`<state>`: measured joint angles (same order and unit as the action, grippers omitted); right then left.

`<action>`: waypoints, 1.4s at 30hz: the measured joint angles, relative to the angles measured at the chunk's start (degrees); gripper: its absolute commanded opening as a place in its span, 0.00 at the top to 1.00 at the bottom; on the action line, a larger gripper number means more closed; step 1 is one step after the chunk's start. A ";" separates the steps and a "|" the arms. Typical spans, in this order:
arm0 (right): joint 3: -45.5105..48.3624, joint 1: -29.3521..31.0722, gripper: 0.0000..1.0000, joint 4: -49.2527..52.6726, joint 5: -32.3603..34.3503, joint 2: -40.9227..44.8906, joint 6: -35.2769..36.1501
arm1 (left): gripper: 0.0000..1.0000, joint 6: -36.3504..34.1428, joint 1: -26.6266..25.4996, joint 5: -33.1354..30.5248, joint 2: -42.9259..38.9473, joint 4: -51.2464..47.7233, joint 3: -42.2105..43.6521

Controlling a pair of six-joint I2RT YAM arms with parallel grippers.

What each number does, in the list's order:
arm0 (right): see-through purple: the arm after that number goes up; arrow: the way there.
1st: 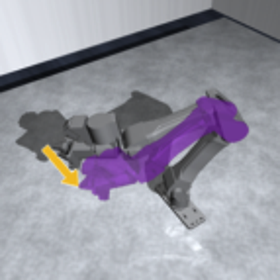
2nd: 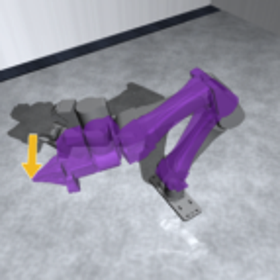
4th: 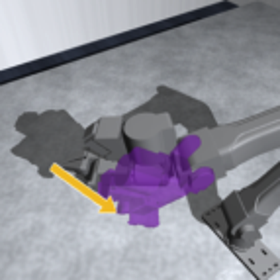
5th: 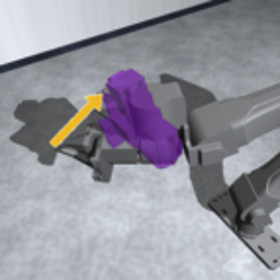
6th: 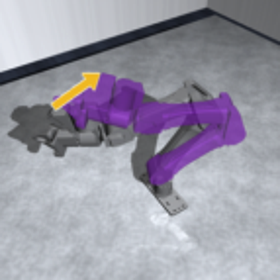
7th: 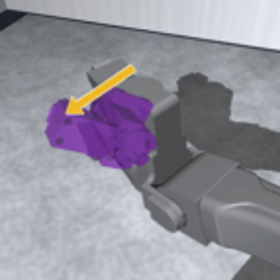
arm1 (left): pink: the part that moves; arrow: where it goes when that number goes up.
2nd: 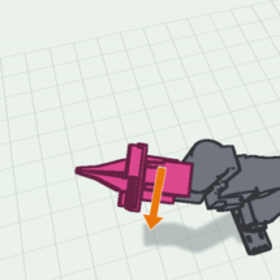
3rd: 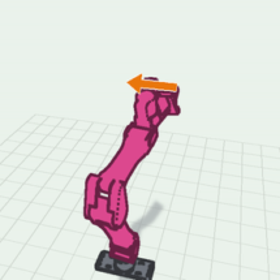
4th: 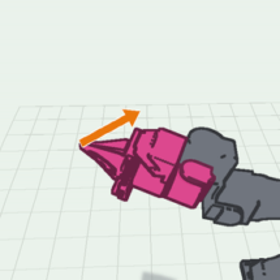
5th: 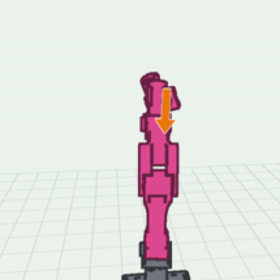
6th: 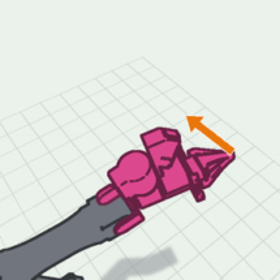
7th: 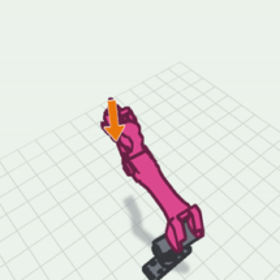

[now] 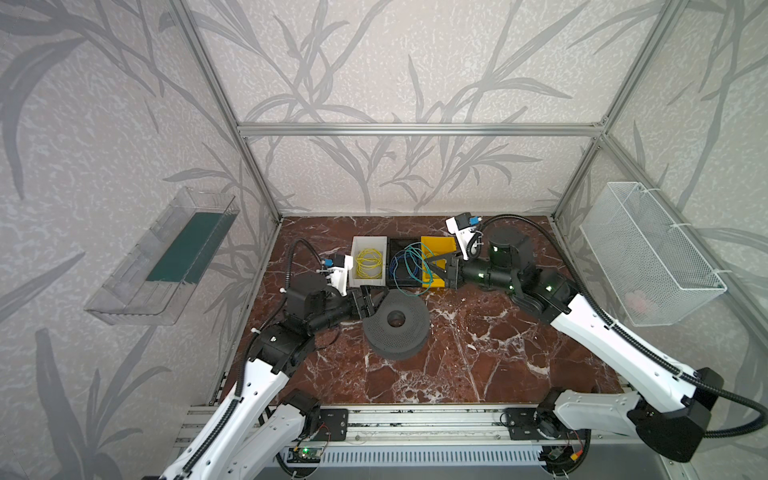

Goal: Wrap the cables

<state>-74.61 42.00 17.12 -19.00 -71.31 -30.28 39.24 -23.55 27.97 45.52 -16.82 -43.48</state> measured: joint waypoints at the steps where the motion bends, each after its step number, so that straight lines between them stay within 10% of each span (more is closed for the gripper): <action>1: 0.00 0.02 1.00 -0.28 -0.33 0.00 -0.26 | 0.27 0.59 0.00 0.35 1.25 1.53 1.18; 19: 0.22 0.37 1.00 -3.69 -2.93 -0.04 -2.73 | 0.29 4.81 -0.02 4.20 6.84 19.17 4.33; 22: 0.22 1.22 1.00 -4.39 -3.56 -0.22 -2.69 | 0.39 5.62 -0.02 4.70 10.12 22.18 4.48; 28: 0.24 2.43 1.00 -4.59 -3.89 -0.46 -2.03 | 1.00 7.02 0.00 5.20 12.85 25.11 5.33; 42: 1.51 4.35 1.00 6.93 17.18 1.03 12.63 | 1.00 8.55 9.33 11.28 0.02 14.75 3.13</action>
<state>-73.10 46.35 24.05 -1.83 -70.28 -17.65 47.79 -14.22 39.24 45.54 -2.07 -40.36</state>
